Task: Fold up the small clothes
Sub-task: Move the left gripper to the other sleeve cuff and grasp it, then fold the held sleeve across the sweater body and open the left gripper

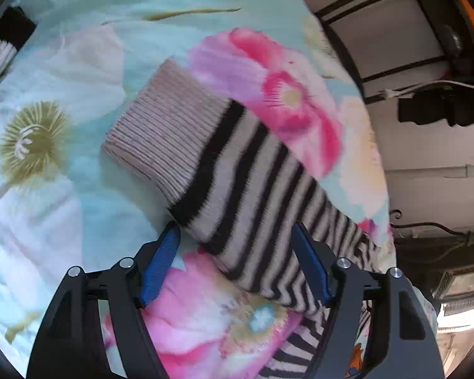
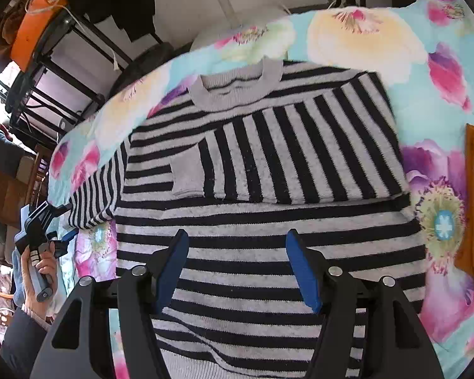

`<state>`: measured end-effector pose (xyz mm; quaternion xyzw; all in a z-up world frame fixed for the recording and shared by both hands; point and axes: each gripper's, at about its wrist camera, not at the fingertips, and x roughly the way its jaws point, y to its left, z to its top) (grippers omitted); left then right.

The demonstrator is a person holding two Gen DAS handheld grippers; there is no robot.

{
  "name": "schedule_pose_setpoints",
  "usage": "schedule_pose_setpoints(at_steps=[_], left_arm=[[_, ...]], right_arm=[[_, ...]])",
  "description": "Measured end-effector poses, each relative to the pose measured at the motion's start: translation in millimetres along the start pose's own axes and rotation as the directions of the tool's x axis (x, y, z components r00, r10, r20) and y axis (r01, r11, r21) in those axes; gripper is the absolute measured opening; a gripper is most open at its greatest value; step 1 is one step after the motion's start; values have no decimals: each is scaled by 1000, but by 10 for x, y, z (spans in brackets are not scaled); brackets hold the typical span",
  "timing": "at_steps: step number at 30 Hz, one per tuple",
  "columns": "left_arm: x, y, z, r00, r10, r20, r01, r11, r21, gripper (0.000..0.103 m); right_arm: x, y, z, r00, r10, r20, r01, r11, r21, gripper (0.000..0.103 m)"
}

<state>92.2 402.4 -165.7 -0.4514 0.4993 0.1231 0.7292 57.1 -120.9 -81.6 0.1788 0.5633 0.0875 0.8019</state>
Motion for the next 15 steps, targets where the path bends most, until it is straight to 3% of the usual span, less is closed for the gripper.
schedule_pose_setpoints(at_steps=[5, 7, 9, 12, 15], left_arm=[[15, 234, 74, 998, -57, 42, 61, 992, -110, 58], [-31, 263, 110, 996, -38, 79, 47, 991, -122, 43], [-38, 253, 122, 995, -7, 98, 18, 993, -114, 16], [-123, 136, 114, 991, 14, 134, -4, 997, -76, 11], [-271, -236, 72, 978, 51, 201, -65, 996, 60, 10]], right_arm=[[133, -26, 59, 1000, 2, -21, -2, 1000, 25, 64], [152, -30, 79, 1000, 12, -21, -11, 999, 38, 64], [159, -28, 92, 1000, 13, -20, -12, 999, 41, 64], [152, -38, 111, 1000, 16, -17, -15, 999, 52, 64], [129, -62, 118, 999, 38, -16, -37, 996, 77, 64]])
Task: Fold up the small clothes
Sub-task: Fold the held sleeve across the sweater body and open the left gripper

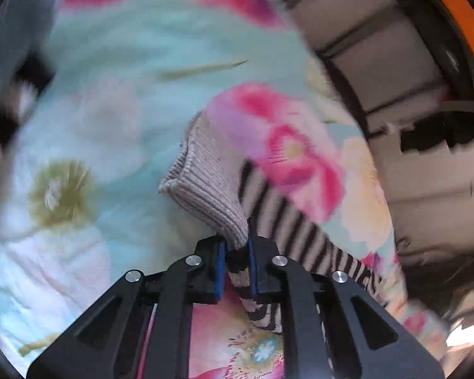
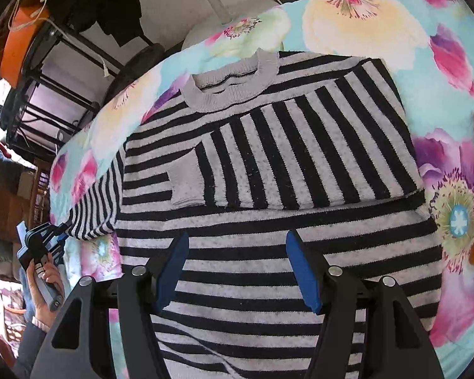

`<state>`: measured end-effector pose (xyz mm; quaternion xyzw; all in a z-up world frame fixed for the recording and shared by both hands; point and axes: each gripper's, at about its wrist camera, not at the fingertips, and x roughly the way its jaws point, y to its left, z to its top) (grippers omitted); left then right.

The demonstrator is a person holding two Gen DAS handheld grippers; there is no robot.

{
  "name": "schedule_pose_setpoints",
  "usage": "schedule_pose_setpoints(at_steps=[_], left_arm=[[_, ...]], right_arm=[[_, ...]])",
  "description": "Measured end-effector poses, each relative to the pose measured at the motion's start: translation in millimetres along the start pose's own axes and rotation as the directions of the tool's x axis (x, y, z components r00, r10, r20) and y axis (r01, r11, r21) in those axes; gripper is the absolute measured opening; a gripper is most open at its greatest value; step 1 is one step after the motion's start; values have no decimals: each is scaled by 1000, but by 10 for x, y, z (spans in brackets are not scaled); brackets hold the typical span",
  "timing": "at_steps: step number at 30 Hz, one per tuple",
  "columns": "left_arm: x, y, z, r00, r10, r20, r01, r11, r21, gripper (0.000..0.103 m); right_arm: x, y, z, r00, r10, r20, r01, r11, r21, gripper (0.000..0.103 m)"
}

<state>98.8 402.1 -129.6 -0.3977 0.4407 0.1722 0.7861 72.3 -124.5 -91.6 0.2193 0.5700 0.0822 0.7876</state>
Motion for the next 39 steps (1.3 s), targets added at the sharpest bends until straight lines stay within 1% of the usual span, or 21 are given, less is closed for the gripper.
schedule_pose_setpoints(at_steps=[1, 3, 6, 10, 11, 12, 14, 15, 18, 20, 21, 23, 25, 26, 27, 29, 32, 34, 35, 38, 39], left_arm=[[-88, -209, -31, 1000, 3, 26, -5, 997, 75, 10], [-204, -415, -94, 999, -8, 48, 0, 987, 160, 10], [-378, -857, -286, 997, -46, 69, 23, 953, 303, 10], [-501, -1472, -689, 992, -108, 57, 68, 877, 476, 10], [-511, -1648, -826, 992, -118, 52, 74, 851, 520, 10], [-526, -1725, -901, 991, -123, 47, 77, 836, 544, 10], [-532, -1999, -1196, 990, -137, 23, 94, 785, 613, 10], [-540, -2050, -1289, 990, -138, 15, 98, 771, 630, 10], [-498, -2361, -1766, 990, -138, -29, 117, 687, 717, 10], [-478, -2466, -2008, 989, -138, -57, 133, 647, 751, 10], [-446, -2542, -2168, 988, -134, -78, 145, 621, 770, 10], [-407, -2588, -2396, 987, -124, -100, 154, 588, 794, 10], [-339, -2650, -2638, 986, -109, -124, 164, 561, 811, 10], [-318, -2655, -2718, 985, -105, -134, 170, 557, 813, 10], [-285, -2659, -2805, 984, -100, -150, 180, 554, 813, 9], [-227, -2684, -3005, 980, -92, -179, 200, 549, 812, 9], [-143, -2689, -3252, 975, -76, -209, 217, 533, 818, 9], [-58, -2647, -3377, 973, -53, -226, 219, 532, 818, 9], [3, -2597, -3429, 968, -36, -248, 227, 539, 811, 10], [122, -2463, -3528, 957, 10, -291, 237, 553, 799, 12], [146, -2419, -3538, 953, 23, -302, 238, 557, 796, 14]], right_arm=[[-16, -5, 2, 1000, 5, 2, -5, 1000, 5, 64], [-66, -9, 11, 1000, 12, 13, -12, 1000, 8, 64], [-159, -23, 31, 999, 26, 37, -27, 999, 22, 64], [-298, -49, 65, 995, 70, 69, -74, 996, 50, 64], [-332, -55, 76, 993, 88, 78, -93, 994, 58, 64], [-382, -67, 89, 988, 123, 88, -129, 989, 73, 64], [-428, -81, 105, 981, 167, 98, -175, 980, 90, 64], [-457, -90, 117, 975, 199, 102, -209, 973, 103, 64], [-482, -90, 150, 957, 273, 103, -285, 949, 132, 64], [-482, -94, 174, 938, 331, 100, -343, 926, 159, 64], [-470, -118, 189, 924, 370, 96, -382, 905, 186, 66], [-441, -160, 199, 902, 421, 92, -431, 871, 235, 69], [-376, -216, 199, 870, 486, 86, -487, 818, 306, 71], [-326, -247, 198, 854, 514, 76, -507, 791, 342, 72], [-300, -264, 187, 849, 524, 69, -511, 779, 364, 72], [-222, -299, 163, 848, 527, 57, -503, 764, 404, 72], [-64, -390, 108, 856, 517, 10, -460, 751, 473, 73], [39, -498, 33, 854, 520, -5, -436, 719, 541, 73], [69, -535, 10, 858, 513, -14, -419, 717, 557, 73], [142, -639, -45, 893, 448, -52, -346, 754, 559, 74], [174, -675, -66, 900, 432, -63, -327, 761, 561, 74]])
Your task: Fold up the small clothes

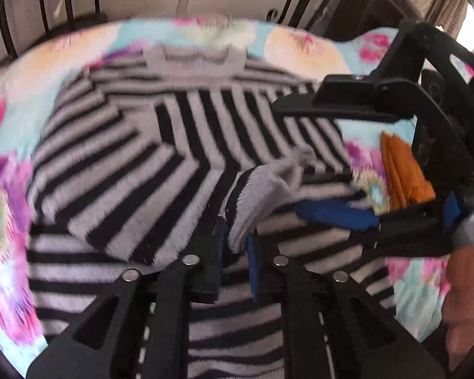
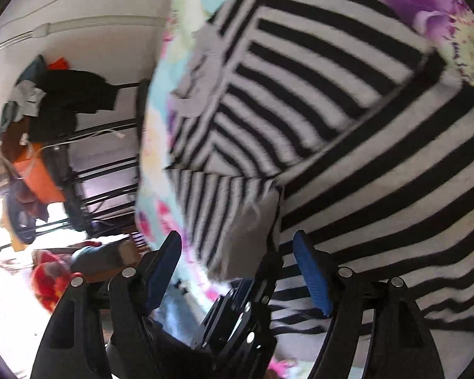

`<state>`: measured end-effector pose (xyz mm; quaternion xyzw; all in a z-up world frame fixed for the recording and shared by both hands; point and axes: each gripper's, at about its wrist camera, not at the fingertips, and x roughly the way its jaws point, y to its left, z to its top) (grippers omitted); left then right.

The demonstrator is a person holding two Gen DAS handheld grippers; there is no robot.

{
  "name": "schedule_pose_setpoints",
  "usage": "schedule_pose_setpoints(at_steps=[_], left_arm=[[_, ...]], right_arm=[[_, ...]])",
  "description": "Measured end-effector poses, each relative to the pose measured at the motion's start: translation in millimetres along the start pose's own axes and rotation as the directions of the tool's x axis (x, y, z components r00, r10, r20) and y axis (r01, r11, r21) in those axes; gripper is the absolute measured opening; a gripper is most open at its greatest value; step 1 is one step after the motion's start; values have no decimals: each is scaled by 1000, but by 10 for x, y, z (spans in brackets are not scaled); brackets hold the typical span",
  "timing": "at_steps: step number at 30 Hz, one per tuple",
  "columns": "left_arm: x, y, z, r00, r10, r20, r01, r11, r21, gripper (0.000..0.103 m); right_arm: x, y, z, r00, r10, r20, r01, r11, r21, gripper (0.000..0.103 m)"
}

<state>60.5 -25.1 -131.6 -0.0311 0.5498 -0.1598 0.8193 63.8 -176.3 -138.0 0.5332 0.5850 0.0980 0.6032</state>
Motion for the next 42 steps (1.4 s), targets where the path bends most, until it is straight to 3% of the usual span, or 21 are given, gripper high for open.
schedule_pose_setpoints(at_steps=[7, 9, 13, 18, 21, 23, 24, 25, 27, 28, 32, 37, 39, 42], left_arm=[[-108, 139, -94, 999, 28, -27, -28, 999, -16, 31], [-150, 171, -112, 998, 39, -40, -40, 999, -20, 40], [-143, 173, -259, 995, 69, -77, -70, 998, -11, 44], [-210, 152, -448, 990, 111, -91, -113, 994, -9, 47], [-330, 250, -509, 988, 127, -88, -133, 988, -72, 54], [-446, 342, -538, 984, 157, -89, -166, 980, -111, 55], [-484, 365, -540, 981, 171, -89, -181, 977, -115, 57], [-546, 396, -530, 977, 197, -87, -206, 972, -113, 58], [-678, 437, -470, 964, 256, -71, -262, 961, -94, 63], [-717, 443, -443, 961, 269, -62, -274, 958, -86, 65], [-952, 471, -286, 942, 336, 13, -335, 942, -29, 81], [-818, 580, -125, 927, 373, 23, -373, 928, -18, 82], [-734, 672, -35, 924, 383, 17, -382, 923, -52, 82], [-660, 773, 125, 928, 371, 27, -367, 925, -102, 82]], right_arm=[[122, -324, 23, 995, -102, 16, 101, 995, 26, 74], [141, -362, -1, 997, -72, 7, 72, 997, 35, 74], [240, -294, -97, 999, 25, -44, -22, 999, 47, 74], [287, -313, -241, 993, -109, -34, 108, 994, -24, 74], [265, -411, -283, 985, -171, -23, 170, 984, -50, 73], [261, -449, -335, 980, -196, -18, 194, 978, -82, 68], [273, -434, -365, 976, -217, -10, 215, 970, -114, 57], [259, -430, -382, 972, -235, 0, 233, 962, -145, 39], [290, -347, -451, 956, -292, 42, 293, 923, -249, 12], [304, -291, -471, 949, -308, 65, 313, 906, -284, 10], [180, 78, -528, 928, -317, 194, 371, 820, -435, 8], [-40, 607, -520, 890, -285, 356, 451, 668, -592, 7], [-104, 721, -450, 880, -276, 387, 469, 634, -615, 7], [-169, 737, -252, 871, -281, 402, 483, 632, -606, 7]])
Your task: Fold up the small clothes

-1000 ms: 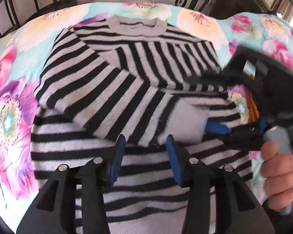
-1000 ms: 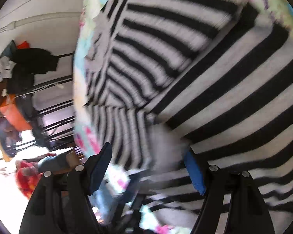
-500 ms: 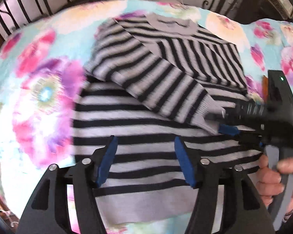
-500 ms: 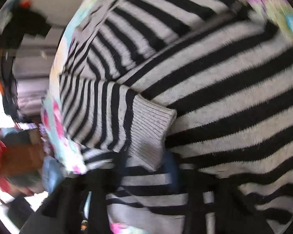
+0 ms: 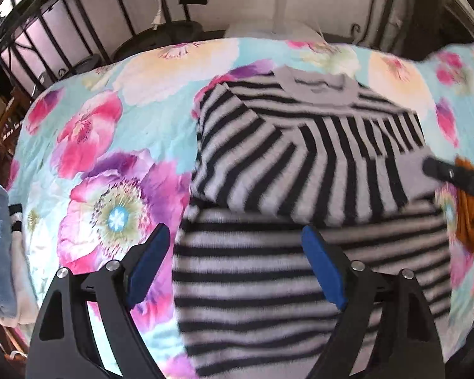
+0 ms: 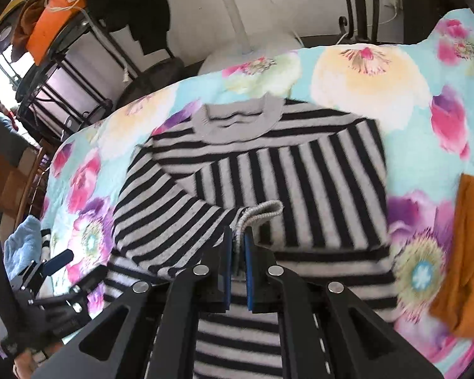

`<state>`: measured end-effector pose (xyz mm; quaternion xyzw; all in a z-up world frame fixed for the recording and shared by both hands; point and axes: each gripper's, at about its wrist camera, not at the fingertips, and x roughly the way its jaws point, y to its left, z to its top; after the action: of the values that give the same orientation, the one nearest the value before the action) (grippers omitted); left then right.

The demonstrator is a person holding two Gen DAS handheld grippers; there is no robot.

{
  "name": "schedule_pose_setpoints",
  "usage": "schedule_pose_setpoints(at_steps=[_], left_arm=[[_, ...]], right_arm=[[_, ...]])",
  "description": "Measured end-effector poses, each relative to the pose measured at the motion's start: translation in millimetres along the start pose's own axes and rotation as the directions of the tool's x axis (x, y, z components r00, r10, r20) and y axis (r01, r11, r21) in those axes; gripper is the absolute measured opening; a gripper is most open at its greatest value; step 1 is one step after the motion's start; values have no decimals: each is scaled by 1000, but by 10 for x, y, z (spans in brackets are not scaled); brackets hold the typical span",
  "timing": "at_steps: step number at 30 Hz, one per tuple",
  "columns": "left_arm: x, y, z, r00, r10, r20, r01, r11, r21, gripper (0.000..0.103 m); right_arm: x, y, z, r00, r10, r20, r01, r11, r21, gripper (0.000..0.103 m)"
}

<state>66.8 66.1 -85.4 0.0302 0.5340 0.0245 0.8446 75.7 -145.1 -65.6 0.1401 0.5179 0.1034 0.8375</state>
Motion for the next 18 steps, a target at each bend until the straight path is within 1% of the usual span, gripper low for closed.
schedule_pose_setpoints(at_steps=[2, 4, 8, 10, 12, 13, 14, 15, 16, 17, 18], left_arm=[[83, 44, 123, 1000, -5, 8, 5, 999, -32, 82], [179, 60, 206, 1000, -9, -1, 9, 999, -54, 82], [404, 94, 376, 1000, -12, -29, 9, 995, -101, 82], [480, 100, 427, 999, -12, -34, 8, 994, -113, 82], [523, 107, 456, 999, -15, -41, 10, 992, -124, 82], [531, 119, 471, 998, -29, -49, 22, 990, -136, 82], [530, 139, 485, 997, -52, -54, 43, 987, -152, 82], [531, 165, 501, 995, -80, -57, 70, 983, -171, 82], [541, 179, 510, 994, -89, -61, 76, 980, -181, 82], [571, 198, 501, 994, -84, -70, 69, 978, -195, 82], [609, 212, 476, 993, -80, -82, 61, 977, -206, 82]], right_arm=[[24, -116, 68, 1000, 2, -5, -2, 1000, 26, 7], [74, -165, 141, 1000, 7, -12, -6, 999, 47, 7], [172, -201, 251, 1000, -6, -11, 7, 999, 36, 6], [189, -243, 298, 1000, 0, -3, 0, 999, 43, 6], [113, -267, 330, 999, 33, 17, -34, 997, 68, 6], [19, -230, 340, 997, 74, 35, -76, 994, 72, 5], [-42, -197, 353, 994, 95, 51, -98, 993, 62, 5], [-187, -93, 389, 987, 122, 101, -124, 992, 10, 5], [-268, -24, 410, 983, 126, 134, -123, 992, -31, 5], [-361, 48, 442, 976, 116, 185, -100, 991, -92, 5], [-361, 36, 456, 976, 98, 194, -79, 992, -102, 5]])
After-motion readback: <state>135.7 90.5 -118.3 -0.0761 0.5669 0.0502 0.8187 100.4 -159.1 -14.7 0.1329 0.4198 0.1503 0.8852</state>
